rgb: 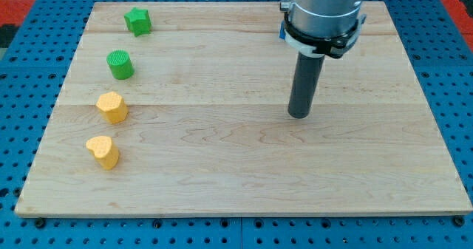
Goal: Move the green star slightly left
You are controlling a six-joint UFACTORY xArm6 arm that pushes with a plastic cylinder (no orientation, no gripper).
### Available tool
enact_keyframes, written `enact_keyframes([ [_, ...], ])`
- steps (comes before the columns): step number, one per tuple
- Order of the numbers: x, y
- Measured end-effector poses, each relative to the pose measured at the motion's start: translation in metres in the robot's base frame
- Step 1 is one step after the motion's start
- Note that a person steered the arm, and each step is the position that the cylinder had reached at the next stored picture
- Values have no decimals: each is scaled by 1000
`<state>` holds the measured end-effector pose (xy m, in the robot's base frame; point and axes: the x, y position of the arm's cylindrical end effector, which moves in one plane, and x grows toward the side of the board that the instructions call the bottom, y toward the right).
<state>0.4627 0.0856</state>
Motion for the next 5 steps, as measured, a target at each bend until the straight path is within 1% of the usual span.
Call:
enact_keyframes([
  [4,0,13],
  [5,-1,-30],
])
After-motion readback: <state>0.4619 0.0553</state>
